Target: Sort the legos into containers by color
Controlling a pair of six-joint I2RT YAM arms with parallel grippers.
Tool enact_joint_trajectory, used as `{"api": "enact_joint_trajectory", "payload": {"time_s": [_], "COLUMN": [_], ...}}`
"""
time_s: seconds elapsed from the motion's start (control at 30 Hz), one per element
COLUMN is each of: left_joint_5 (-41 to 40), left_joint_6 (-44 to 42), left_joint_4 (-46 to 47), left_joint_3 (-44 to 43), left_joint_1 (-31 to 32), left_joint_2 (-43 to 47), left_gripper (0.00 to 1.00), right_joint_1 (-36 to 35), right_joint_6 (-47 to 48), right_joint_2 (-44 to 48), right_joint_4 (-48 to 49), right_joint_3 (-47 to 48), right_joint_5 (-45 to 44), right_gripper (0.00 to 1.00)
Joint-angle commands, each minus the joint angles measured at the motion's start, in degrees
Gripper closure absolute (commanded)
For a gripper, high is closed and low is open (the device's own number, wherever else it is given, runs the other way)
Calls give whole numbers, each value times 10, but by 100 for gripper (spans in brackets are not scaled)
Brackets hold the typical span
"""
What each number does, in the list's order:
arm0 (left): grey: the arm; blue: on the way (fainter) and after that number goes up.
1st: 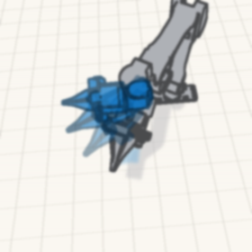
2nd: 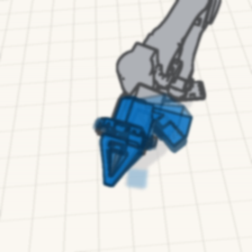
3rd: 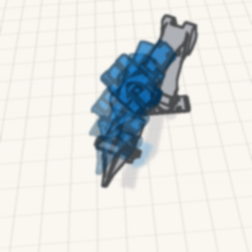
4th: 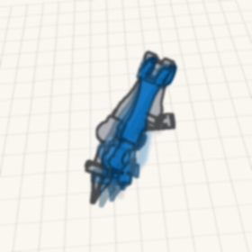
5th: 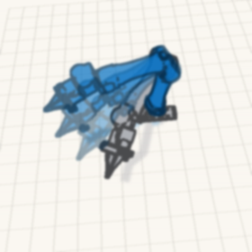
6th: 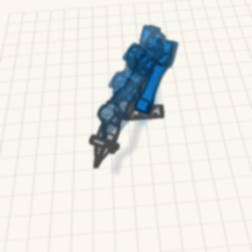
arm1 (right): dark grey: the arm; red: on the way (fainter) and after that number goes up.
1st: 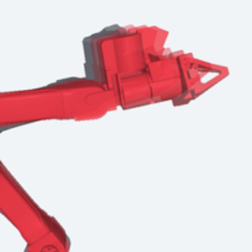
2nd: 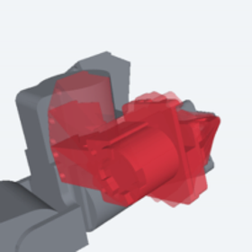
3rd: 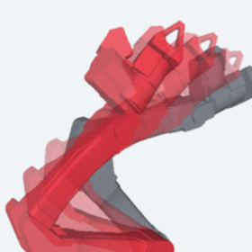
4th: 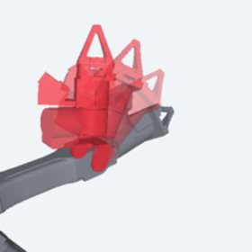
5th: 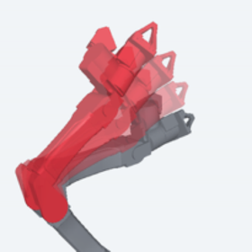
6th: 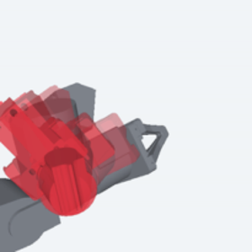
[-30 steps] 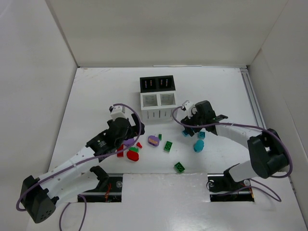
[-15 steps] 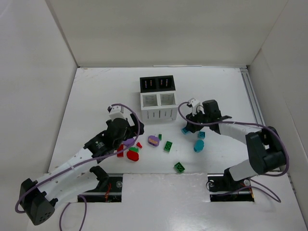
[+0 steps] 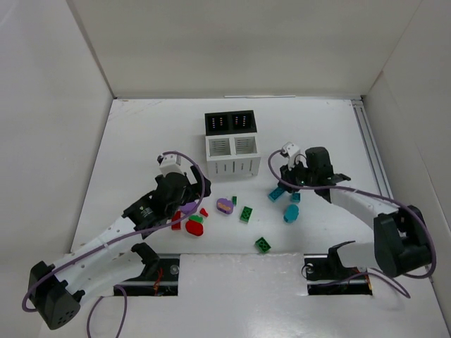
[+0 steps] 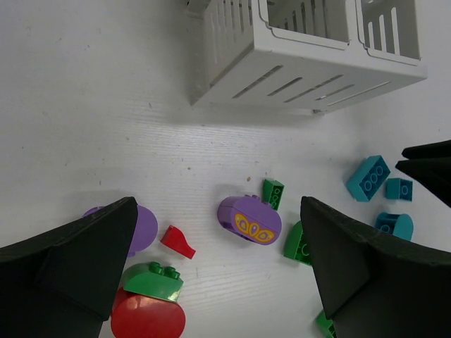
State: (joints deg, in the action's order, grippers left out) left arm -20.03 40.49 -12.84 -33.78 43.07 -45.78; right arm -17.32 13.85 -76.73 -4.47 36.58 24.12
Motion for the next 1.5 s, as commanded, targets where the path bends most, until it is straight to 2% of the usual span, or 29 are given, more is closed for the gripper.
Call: {"api": "enact_joint_trajectory", "payload": {"time_s": [0.0, 0.07, 0.13, 0.17, 0.23, 0.27, 0.3, 0.4, 0.5, 0.6, 0.7, 0.73, 0.87, 1.03, 1.17, 1.4, 1.47], "left_joint_5": [-11, -11, -11, -11, -11, -11, -11, -11, -11, -11, -11, -16, -16, -16, -16, -16, -21], "left_joint_6": [1, 1, -4, -4, -4, -4, -4, -4, -4, -4, -4, -4, -4, -4, -4, -4, -4], "left_joint_4": [5, 5, 5, 5, 5, 5, 5, 5, 5, 5, 5, 5, 0, 0, 0, 0, 0], "left_joint_3": [-25, -25, -25, -25, -25, -25, -25, -25, -25, -25, -25, -25, -25, -25, -25, -25, -25], "left_joint_1": [3, 3, 3, 3, 3, 3, 3, 3, 3, 3, 3, 3, 3, 3, 3, 3, 3], "left_joint_2": [10, 10, 4, 4, 4, 4, 4, 4, 4, 4, 4, 4, 4, 4, 4, 10, 10], "left_gripper": [0, 0, 0, 0, 0, 0, 0, 0, 0, 0, 0, 0, 0, 0, 0, 0, 0], "right_joint_1": [1, 1, 1, 1, 1, 6, 6, 1, 1, -4, -10, -10, -20, -20, -20, -20, -25], "right_joint_6": [14, 14, 14, 21, 28, 34, 41, 41, 41, 41, 35, 29, 23, 18, 13, 20, 38], "right_joint_2": [50, 56, 48, 30, 9, -1, -10, -45, -61, -66, -77, -77, -83, -63, -34, 17, 24], "right_joint_4": [0, -6, -17, -39, -39, -39, -34, -22, -15, -10, 3, 3, 14, 14, 14, 14, -10], "right_joint_3": [8, 2, 2, 8, 8, 8, 8, 8, 13, 13, 13, 8, 2, -3, 2, 25, 38], "right_joint_5": [3, -13, -41, -50, -50, -43, -34, -20, -20, -14, -7, 7, 22, 43, 67, 115, 79], "right_gripper": [66, 71, 59, 49, 42, 33, 29, 20, 19, 24, 35, 43, 61, 75, 82, 82, 72]}}
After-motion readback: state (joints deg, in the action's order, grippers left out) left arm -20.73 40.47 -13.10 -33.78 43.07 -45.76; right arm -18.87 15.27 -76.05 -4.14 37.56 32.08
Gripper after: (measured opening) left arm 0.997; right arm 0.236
